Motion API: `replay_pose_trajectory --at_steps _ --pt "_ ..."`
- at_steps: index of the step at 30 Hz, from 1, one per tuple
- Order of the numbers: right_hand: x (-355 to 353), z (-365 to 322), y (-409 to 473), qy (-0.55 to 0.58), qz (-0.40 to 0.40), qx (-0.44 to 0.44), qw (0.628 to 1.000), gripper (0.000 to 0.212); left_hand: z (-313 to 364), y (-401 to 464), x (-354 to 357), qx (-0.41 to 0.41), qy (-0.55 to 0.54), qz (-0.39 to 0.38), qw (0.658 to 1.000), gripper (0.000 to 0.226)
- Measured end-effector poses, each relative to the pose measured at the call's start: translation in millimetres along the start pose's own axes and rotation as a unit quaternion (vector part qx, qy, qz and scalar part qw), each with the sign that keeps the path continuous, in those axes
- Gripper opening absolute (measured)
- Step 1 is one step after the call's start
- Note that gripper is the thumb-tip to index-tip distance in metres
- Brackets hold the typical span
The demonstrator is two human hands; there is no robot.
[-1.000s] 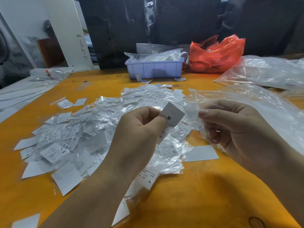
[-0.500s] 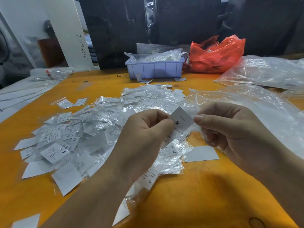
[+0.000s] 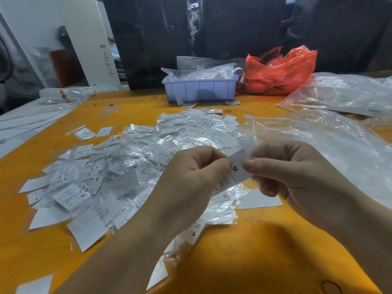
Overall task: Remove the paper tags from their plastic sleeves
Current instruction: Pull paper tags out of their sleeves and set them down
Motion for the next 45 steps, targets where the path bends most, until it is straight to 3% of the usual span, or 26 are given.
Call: replay_pose_trajectory --at_steps 5,12,16,45 --pt "2 -1 -1 -0.001 0.005 0.006 1.0 0.014 0 1 -1 0.003 -0.013 0.005 1.0 0.015" --pt "-26 -4 1 0.032 0.095 -0.009 0.995 0.022 -2 4 -9 -0.006 -0.062 0.021 0.998 0.017" --pt "-21 -1 1 0.02 0.074 -0.012 0.997 0.026 -1 2 -13 0.014 -0.066 0.042 0.997 0.004" --pt "-6 5 0 0.013 0.031 -0.001 0.999 0.019 0 3 -7 0.024 -0.069 0.015 0.997 0.019"
Point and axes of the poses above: each hand's wrist, its own y-axis towards the middle knuckle, its own x-axis out of the palm, z = x × y, the point moved 9 cm from there along y, towards the middle knuckle
